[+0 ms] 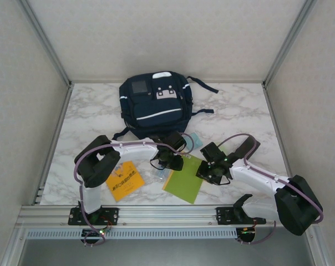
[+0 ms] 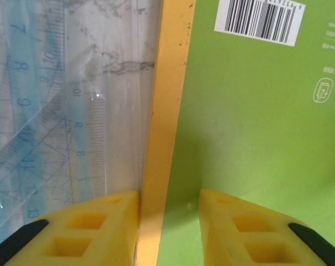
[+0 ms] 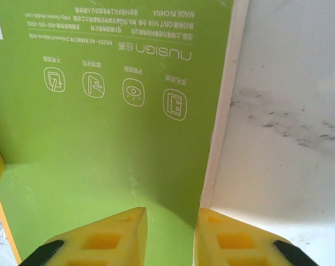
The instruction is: Pack the student bag
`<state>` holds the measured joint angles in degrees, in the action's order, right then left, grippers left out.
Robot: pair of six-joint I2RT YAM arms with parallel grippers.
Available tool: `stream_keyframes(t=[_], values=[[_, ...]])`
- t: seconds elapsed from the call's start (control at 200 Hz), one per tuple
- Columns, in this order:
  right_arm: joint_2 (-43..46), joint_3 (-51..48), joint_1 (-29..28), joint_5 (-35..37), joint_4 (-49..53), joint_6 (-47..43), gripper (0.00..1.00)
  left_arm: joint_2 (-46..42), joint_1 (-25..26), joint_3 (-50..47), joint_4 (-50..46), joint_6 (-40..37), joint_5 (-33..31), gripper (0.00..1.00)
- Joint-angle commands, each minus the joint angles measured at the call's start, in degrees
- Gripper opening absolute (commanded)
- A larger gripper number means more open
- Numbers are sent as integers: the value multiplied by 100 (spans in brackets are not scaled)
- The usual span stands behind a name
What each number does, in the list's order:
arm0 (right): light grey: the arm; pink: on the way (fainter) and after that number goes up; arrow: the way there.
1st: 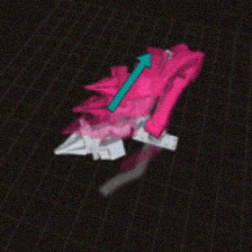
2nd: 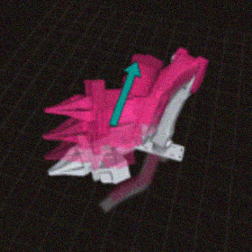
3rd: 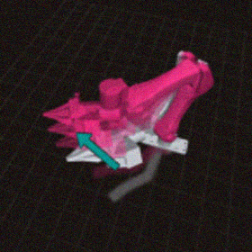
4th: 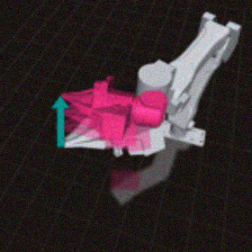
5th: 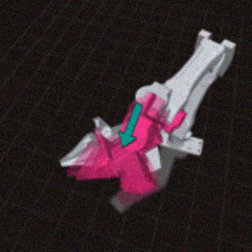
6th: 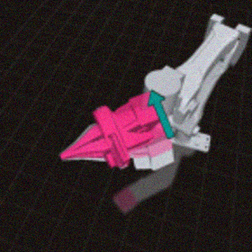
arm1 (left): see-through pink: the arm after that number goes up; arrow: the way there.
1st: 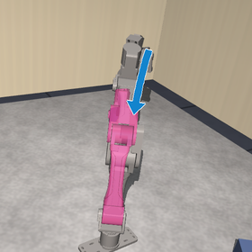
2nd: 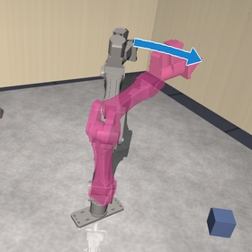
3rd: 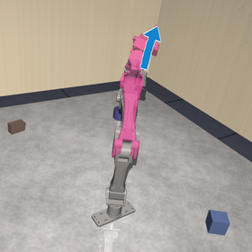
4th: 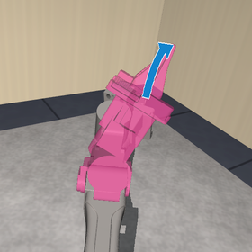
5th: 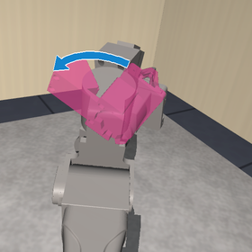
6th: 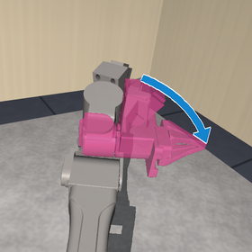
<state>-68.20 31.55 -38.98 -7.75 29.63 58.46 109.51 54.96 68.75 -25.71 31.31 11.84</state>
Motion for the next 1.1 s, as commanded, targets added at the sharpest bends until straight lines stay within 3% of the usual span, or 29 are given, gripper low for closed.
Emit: stream_keyframes(t=[0.0,0.235,0.385,0.506,0.596,0.711,0.911,1.096], values=[[33,233,-92,-821,-1636,-90,26,465,35,-73,234,-20,271,33],[163,215,-94,-913,-1651,-255,25,465,-3,-81,203,31,252,33],[9,171,-92,-732,-1522,-360,15,483,-4,-46,221,68,283,33],[5,303,-92,-565,-1193,-567,1,315,-80,-107,243,136,297,33],[104,448,-70,-444,-935,-755,0,87,-217,-104,226,147,328,34],[238,837,45,-361,-388,-1086,0,-287,-512,-25,117,123,328,44],[154,2117,405,-738,603,-2168,0,-1155,-1282,-72,354,-22,362,78],[-271,2862,679,-1526,653,-3004,0,-1774,-2087,-600,1392,165,991,87]])
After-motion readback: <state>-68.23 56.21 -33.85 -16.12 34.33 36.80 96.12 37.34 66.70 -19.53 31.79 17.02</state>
